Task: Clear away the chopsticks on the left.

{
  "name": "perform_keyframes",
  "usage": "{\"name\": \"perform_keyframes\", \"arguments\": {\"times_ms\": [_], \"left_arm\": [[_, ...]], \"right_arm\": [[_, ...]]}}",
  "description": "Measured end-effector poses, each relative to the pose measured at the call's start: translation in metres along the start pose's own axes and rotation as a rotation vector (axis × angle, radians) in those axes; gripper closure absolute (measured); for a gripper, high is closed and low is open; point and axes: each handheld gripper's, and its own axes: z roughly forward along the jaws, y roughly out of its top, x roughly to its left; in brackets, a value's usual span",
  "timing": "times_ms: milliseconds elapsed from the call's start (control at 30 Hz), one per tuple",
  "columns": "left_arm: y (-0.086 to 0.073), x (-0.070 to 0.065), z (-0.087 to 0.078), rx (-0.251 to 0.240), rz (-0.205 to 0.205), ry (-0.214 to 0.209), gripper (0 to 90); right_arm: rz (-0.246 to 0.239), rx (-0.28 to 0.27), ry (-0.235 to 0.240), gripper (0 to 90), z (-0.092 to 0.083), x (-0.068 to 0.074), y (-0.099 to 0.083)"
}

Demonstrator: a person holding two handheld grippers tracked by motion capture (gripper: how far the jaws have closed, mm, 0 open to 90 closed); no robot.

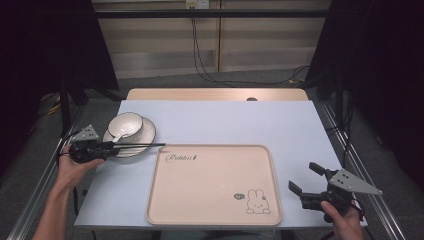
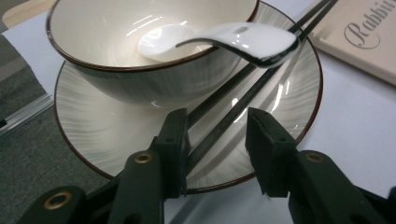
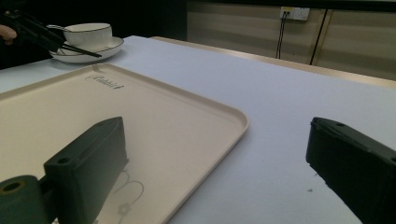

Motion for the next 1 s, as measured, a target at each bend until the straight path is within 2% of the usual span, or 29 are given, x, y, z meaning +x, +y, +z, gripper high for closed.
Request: {"name": "perform_keyframes", "arguments": {"times_ms": [100, 233, 267, 333, 367, 433, 567, 633, 667, 733, 833, 1000], "left_arm": [[0.001, -0.001, 0.003, 0.003, 0.022, -0.001, 62.3], [0.005, -0.004, 0.005, 0.032, 0.036, -0.005, 64.0], [0.005, -0.005, 0.007, 0.023, 0.034, -0.025, 64.4], [0.007, -0.005, 0.008, 0.032, 0.048, -0.027, 64.6], [0.008, -0.005, 0.009, 0.029, 0.039, -0.032, 65.2], [0.010, -0.004, 0.009, 0.044, 0.050, -0.038, 67.9], [0.012, -0.005, 0.011, 0.073, 0.054, -0.075, 74.4], [0.012, -0.006, 0.012, 0.073, 0.048, -0.086, 75.9], [0.012, -0.007, 0.011, 0.090, 0.047, -0.083, 76.9], [0.012, -0.006, 0.012, 0.080, 0.042, -0.096, 79.7], [0.014, -0.007, 0.011, 0.091, 0.043, -0.098, 82.8], [0.015, -0.010, 0.010, 0.086, -0.006, -0.122, 85.4]], "right_arm": [[-0.001, -0.002, 0.000, 4.9, 0.000, 0.000, 0.000], [0.006, 0.000, 0.000, 4.9, 0.000, 0.000, 0.000], [0.009, 0.001, -0.001, 4.9, 0.000, 0.000, 0.000], [0.008, 0.000, -0.001, 4.9, 0.000, 0.000, 0.000], [0.010, 0.002, 0.001, 4.9, 0.000, 0.000, 0.000], [0.009, 0.002, 0.001, 4.9, 0.000, -0.001, -0.001], [0.013, 0.006, 0.008, 4.9, 0.000, -0.001, -0.001], [0.016, 0.007, 0.004, 4.9, 0.000, -0.001, -0.001], [0.014, 0.006, 0.004, 4.9, 0.000, -0.001, -0.001], [0.012, 0.007, 0.005, 4.9, 0.000, -0.001, -0.001], [0.016, 0.008, 0.007, 4.9, 0.000, -0.001, -0.001], [0.021, 0.004, 0.012, 4.9, 0.000, -0.002, -0.001]]}}
